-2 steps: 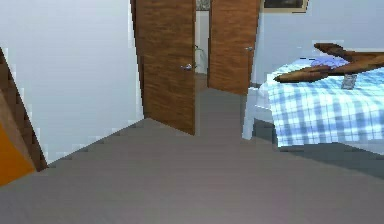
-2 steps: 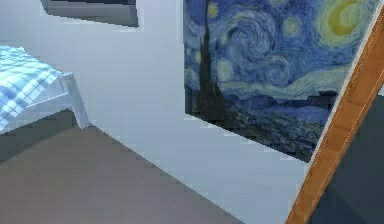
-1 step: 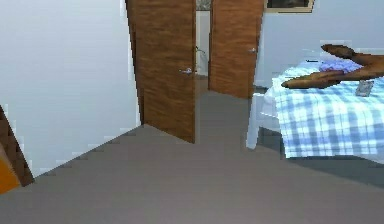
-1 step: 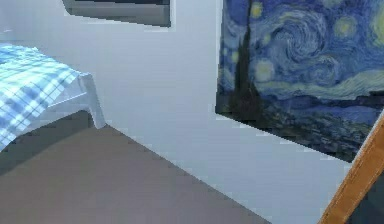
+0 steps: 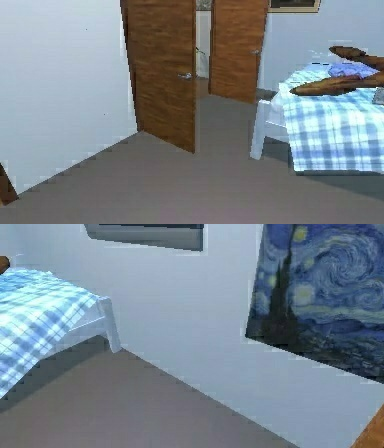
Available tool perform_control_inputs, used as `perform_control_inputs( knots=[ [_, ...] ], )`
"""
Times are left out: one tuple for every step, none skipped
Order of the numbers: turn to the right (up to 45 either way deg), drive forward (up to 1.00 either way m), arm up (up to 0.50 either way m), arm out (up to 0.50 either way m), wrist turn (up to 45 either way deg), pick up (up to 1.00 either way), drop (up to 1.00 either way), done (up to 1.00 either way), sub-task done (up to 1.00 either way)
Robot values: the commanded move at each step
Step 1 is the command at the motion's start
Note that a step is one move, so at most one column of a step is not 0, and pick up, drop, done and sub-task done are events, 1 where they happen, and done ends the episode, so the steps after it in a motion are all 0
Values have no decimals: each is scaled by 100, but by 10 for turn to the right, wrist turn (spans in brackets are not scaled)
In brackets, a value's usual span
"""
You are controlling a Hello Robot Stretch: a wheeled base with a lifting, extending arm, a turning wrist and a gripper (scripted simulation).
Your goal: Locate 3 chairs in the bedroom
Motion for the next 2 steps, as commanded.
perform_control_inputs(
  knots=[
    [120, 0, 0, 0, 0, 0, 0, 0, 0],
    [0, 100, 0, 0, 0, 0, 0, 0, 0]
  ],
)
